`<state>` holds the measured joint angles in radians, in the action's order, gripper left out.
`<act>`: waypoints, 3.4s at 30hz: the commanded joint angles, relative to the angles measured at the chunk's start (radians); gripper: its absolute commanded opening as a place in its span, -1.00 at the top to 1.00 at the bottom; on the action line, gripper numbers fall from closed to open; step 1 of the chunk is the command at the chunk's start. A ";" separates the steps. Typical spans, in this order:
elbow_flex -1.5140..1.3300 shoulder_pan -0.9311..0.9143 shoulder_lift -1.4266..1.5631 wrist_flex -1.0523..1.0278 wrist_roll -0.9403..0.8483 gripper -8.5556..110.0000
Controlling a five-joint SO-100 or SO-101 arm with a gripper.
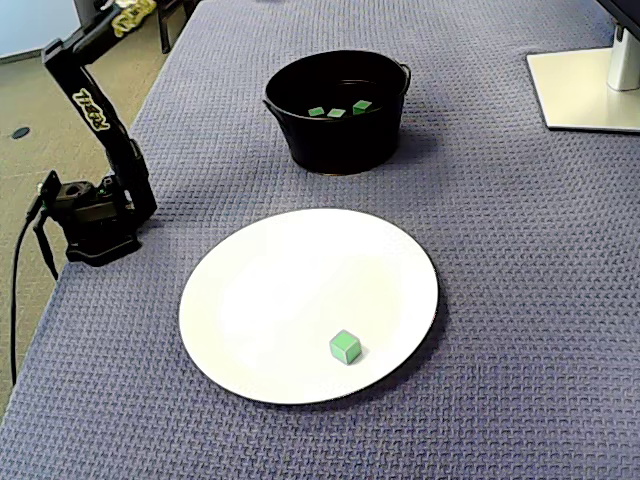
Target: Pick up the items on the white plate and put them in the black container.
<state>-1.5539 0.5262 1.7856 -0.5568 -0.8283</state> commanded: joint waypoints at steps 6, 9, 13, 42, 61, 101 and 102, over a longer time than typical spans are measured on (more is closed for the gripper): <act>-0.267 0.051 -0.241 0.310 -0.028 0.86; -0.319 0.046 -0.244 0.350 -0.005 0.61; -0.407 -0.029 -0.106 0.407 0.052 0.41; 0.267 -1.261 -0.413 -0.043 -0.408 0.26; 0.393 -1.270 -0.807 -0.069 -0.391 0.28; 0.252 -1.190 -0.881 0.118 -0.453 0.86; 0.249 -1.192 -0.882 0.126 -0.451 0.86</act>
<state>-1.3054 -0.6657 0.8958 -0.4602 -1.2717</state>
